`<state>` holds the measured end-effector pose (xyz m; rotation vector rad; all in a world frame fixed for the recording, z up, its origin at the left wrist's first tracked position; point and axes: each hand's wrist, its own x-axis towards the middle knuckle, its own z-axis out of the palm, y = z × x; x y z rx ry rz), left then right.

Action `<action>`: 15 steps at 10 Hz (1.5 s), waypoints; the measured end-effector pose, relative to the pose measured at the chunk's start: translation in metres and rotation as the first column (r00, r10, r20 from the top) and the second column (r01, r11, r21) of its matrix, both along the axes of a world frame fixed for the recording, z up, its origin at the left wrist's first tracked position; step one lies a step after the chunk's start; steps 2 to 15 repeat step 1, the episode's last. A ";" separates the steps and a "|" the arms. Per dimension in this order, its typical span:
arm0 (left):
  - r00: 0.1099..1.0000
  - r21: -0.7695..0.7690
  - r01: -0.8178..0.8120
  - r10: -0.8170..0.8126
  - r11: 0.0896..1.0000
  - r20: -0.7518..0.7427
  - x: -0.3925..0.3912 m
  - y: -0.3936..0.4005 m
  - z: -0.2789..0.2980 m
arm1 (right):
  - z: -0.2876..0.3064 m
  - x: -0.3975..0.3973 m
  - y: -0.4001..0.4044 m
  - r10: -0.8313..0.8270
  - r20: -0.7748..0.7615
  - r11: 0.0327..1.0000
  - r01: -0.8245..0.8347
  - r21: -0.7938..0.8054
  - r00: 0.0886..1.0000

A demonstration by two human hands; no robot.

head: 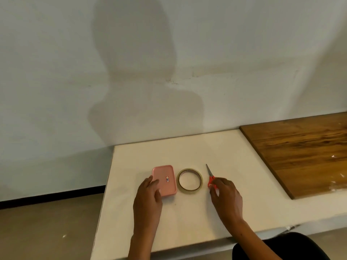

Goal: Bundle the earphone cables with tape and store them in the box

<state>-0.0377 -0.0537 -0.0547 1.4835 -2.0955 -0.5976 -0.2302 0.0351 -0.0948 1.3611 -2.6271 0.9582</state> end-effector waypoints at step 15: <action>0.999 -0.030 -0.044 0.044 0.999 -0.008 0.012 0.011 0.004 | 0.028 -0.005 0.005 0.022 -0.034 0.997 -0.025 -0.068 0.999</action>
